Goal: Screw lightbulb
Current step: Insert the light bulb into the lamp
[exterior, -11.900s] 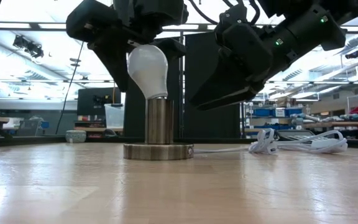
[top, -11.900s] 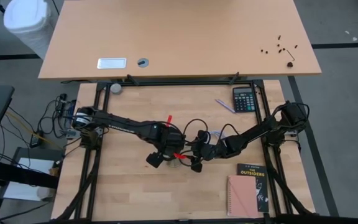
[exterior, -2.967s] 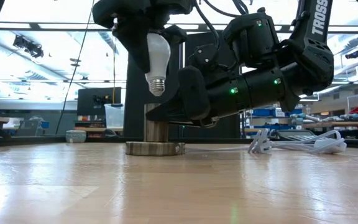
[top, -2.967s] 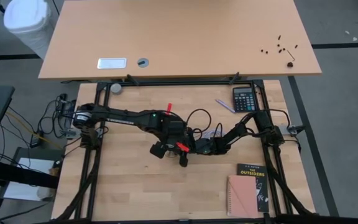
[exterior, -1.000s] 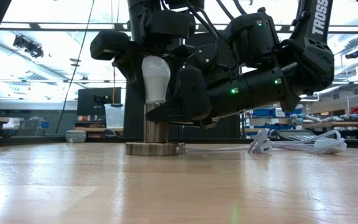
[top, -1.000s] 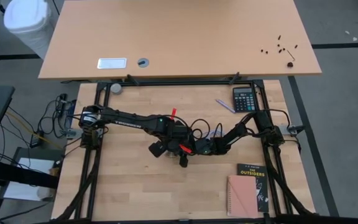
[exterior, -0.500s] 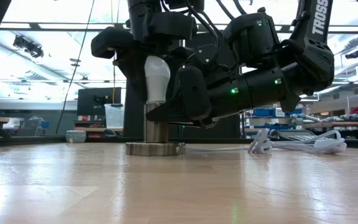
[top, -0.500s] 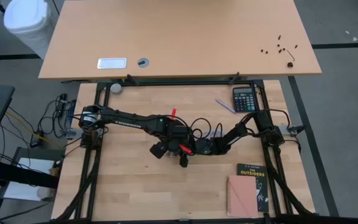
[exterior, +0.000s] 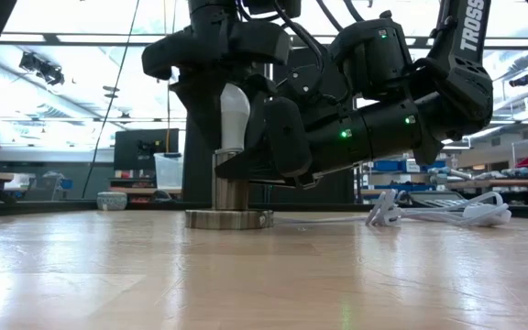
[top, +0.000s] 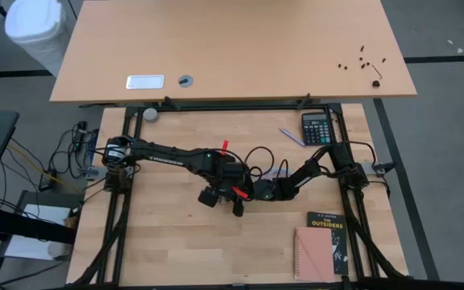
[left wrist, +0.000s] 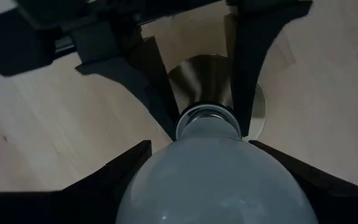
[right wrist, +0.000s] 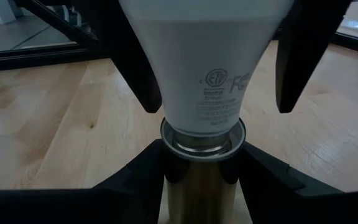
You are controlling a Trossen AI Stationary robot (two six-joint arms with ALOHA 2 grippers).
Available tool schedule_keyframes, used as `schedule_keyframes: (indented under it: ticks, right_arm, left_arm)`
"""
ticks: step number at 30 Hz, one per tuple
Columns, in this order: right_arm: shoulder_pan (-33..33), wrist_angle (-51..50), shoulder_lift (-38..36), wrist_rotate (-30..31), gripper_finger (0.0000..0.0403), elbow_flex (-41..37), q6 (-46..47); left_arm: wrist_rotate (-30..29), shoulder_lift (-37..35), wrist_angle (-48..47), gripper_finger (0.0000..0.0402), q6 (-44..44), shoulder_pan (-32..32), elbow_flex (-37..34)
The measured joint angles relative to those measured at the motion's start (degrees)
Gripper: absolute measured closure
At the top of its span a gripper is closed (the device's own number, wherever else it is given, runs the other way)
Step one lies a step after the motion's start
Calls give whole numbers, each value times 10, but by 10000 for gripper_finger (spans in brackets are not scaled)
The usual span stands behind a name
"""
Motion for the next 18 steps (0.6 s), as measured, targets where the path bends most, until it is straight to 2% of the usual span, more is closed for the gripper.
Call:
schedule_keyframes:
  ticks: [18]
  right_arm:
    - [0,0,0,-3,223,0,0]
  left_arm:
    - [14,0,2,138,-106,0,0]
